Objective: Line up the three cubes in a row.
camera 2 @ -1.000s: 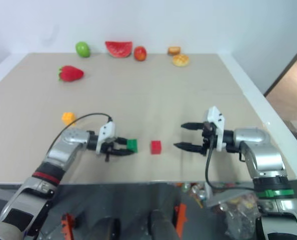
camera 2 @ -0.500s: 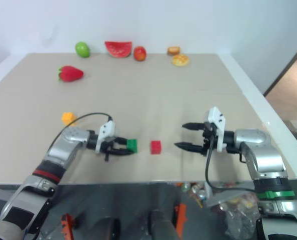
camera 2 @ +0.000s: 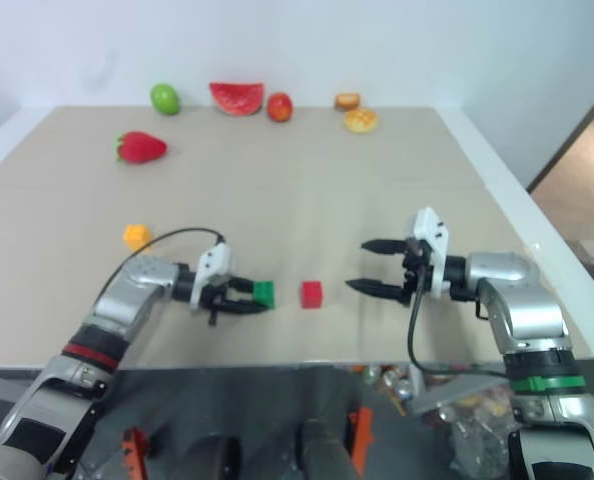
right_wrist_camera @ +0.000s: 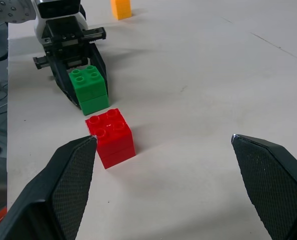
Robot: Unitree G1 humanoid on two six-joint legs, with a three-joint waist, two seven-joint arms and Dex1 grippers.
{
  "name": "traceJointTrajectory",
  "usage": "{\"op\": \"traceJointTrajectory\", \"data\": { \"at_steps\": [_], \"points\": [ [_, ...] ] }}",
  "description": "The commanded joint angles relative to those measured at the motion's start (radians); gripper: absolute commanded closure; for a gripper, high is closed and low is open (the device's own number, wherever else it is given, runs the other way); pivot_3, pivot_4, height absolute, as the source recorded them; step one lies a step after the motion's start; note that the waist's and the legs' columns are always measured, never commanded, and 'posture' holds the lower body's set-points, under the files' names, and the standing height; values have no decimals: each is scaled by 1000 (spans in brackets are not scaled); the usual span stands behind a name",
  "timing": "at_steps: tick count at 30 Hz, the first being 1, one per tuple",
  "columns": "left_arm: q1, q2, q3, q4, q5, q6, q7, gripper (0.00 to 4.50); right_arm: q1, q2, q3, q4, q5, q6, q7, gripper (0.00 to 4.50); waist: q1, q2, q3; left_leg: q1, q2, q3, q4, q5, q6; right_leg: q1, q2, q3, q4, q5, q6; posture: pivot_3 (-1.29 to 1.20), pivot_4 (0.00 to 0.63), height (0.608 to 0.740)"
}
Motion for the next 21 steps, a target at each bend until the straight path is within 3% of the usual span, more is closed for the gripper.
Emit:
{"op": "traceJointTrajectory", "data": {
  "at_steps": [1,4,5,10,13,16,21],
  "points": [
    [5,9,14,6,12,-36,26,1117,-24,1,-11,-9,2,-6,-2,0,1,0,0,0,0,0,0,0,0,0,0,0,0,0,0,0,150,740],
    [3,8,18,10,9,-39,37,102,-27,2,-11,-6,2,-6,-1,0,1,0,0,0,0,0,0,0,0,0,0,0,0,0,0,0,150,740],
    [4,10,20,7,5,-38,39,42,-28,3,-11,-6,2,-6,-1,0,1,0,0,0,0,0,0,0,0,0,0,0,0,0,0,0,150,740],
    [41,55,46,-60,-25,5,31,42,-30,3,-13,-7,3,-5,-1,0,-2,0,0,0,0,0,0,0,0,0,0,0,0,0,0,0,150,740],
    [135,170,82,-178,-56,53,-12,42,-37,1,-15,-6,4,-3,2,0,-14,0,0,1,2,1,0,0,1,-1,2,1,0,0,0,0,150,740],
    [249,283,177,-290,-109,114,7,42,-49,-1,-15,-2,5,-4,5,0,-23,0,0,2,5,1,-2,-1,2,-1,4,0,2,-1,-3,0,150,740],
    [403,333,337,-500,-227,302,136,42,-85,29,-6,13,-13,-36,-26,0,-26,1,1,2,5,-2,-2,-1,2,-1,3,-2,3,-3,-5,0,150,740]
  ]
}}
